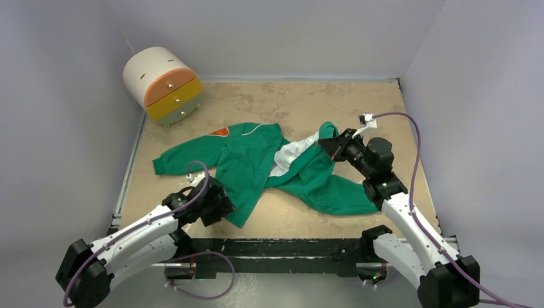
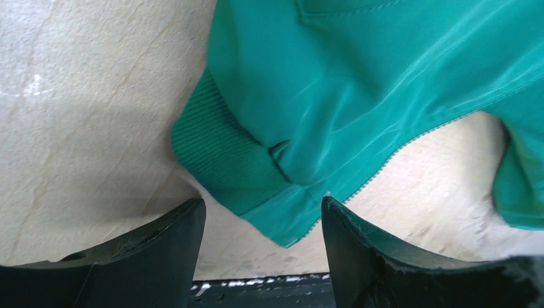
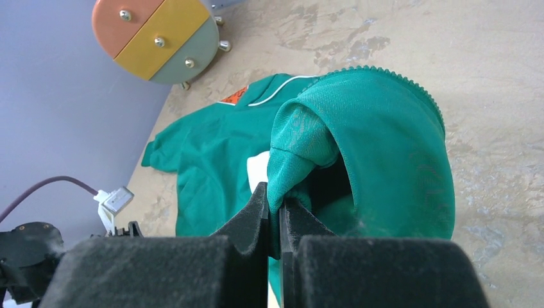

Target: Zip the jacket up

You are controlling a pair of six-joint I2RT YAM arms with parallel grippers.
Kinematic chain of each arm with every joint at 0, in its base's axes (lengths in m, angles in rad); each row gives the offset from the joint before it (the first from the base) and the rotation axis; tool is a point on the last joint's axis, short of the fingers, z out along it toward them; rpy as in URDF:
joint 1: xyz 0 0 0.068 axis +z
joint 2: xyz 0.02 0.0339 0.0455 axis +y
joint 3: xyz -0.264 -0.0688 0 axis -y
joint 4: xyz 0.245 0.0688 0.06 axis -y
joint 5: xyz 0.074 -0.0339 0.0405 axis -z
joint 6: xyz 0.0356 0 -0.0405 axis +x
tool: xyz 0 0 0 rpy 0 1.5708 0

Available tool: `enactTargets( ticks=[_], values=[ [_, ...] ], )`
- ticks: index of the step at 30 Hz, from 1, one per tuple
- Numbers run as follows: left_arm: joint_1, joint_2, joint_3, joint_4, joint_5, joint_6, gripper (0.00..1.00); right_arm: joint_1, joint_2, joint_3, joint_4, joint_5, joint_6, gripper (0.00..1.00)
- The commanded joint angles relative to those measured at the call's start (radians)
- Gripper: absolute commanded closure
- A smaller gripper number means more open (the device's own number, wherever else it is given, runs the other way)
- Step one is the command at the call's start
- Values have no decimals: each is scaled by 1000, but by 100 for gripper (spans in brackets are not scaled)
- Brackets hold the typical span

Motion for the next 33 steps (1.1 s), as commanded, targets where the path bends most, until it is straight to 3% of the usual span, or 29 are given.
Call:
enactTargets(
  ticks=[1, 9, 15, 19, 25, 33],
  values=[
    [-5, 9, -83, 130, -77, -81, 34, -3, -15, -7, 71, -31, 7, 100],
    [-6, 34, -213, 445, -18, -124, 41, -6, -45, -14, 52, -36, 1, 100],
    [-5, -32, -314, 803, 59, -198, 48, -6, -45, -27, 67, -61, 16, 100],
    [-5, -11, -361, 1003, 115, -225, 45, -6, -49, -25, 63, -66, 14, 100],
    [-8, 133, -346, 1151, 286, -170, 34, -6, -57, -24, 49, -67, 12, 100],
    [-30, 229, -356, 1354, 401, -105, 31, -5, -68, -32, 42, -68, 18, 100]
  ],
)
